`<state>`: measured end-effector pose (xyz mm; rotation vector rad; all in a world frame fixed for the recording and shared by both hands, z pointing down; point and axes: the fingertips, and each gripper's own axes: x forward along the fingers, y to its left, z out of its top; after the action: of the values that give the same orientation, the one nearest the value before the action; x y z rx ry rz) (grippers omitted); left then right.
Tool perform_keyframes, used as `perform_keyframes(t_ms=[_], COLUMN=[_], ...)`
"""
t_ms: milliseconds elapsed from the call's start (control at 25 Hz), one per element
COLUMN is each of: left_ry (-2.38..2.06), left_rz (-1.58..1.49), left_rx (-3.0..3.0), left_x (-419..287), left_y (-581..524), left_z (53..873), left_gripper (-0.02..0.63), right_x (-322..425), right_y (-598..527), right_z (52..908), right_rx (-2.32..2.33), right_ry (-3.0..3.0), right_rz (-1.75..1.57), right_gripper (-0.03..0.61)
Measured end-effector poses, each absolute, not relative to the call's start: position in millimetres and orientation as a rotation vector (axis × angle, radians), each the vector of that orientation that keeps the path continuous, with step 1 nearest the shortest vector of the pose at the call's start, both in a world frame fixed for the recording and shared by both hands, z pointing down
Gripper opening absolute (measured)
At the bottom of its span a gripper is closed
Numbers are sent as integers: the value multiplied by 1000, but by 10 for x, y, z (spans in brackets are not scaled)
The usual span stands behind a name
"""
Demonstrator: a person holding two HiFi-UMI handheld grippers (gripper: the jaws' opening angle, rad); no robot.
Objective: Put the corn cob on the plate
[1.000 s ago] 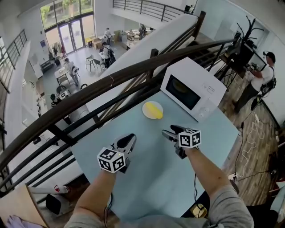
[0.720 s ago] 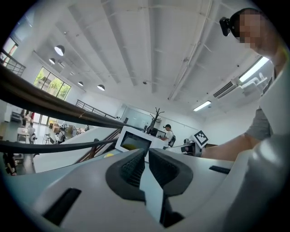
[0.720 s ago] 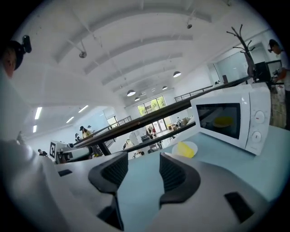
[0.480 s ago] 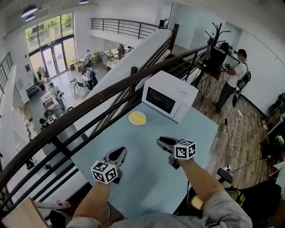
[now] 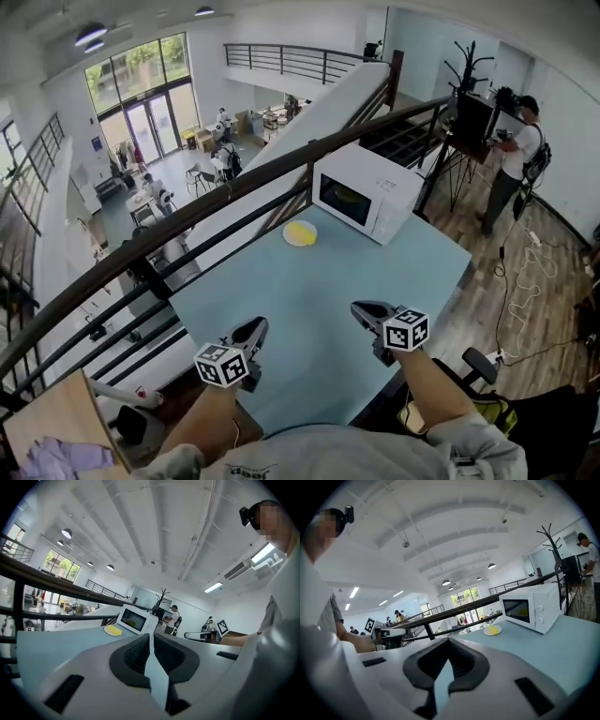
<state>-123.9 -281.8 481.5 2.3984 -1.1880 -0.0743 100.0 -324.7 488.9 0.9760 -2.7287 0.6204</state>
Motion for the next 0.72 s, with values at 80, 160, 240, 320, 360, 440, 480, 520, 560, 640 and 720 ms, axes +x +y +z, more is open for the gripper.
perform_keyframes(t_ms=[80,160,240,320,360,440,480,520,560,640,720], left_ry=[-1228,-1269,-1311,-1350,-1363,-1369,-1366,-1363,-1360,-1355,-1343], left_rz=[-96,-98,-91,-95,-101,-115,-122,-127,-133,-151,-173], left_rx=[2383,2392,2407,2410,2408,2404,2406,2412,2421,2443,2472], left_x=[-1181,-1113,-1049,-1013,-1000,-963,-938,-912,-892,-875,-879], left_y=[-2647,-2450,-2220,-1988,-1875,-1645,-1531,-1424,-1329,-1180,-1073], left_z=[4667,4505,4364,4235,4175,4070,4023,3978,3931,3831,3716], left_gripper=[44,44,44,44,44,44,44,44,44,44,44], right_x=[1096,1167,1238,1270,1261,1208,1177,1149,1123,1075,1038], right_y=[-3118,-2975,-2824,-2681,-2609,-2444,-2351,-2259,-2171,-2020,-1906], right_z=[4821,4787,4761,4720,4695,4642,4616,4592,4567,4507,4411], right_rx=[952,917,888,855,833,785,761,740,722,699,695], right_ry=[-2758,-2783,-2806,-2832,-2846,-2866,-2871,-2872,-2873,-2876,-2881], right_rz=[625,627,631,633,633,625,613,598,584,566,548], right_gripper=[18,17,17,17,17,17,17,17,17,17,17])
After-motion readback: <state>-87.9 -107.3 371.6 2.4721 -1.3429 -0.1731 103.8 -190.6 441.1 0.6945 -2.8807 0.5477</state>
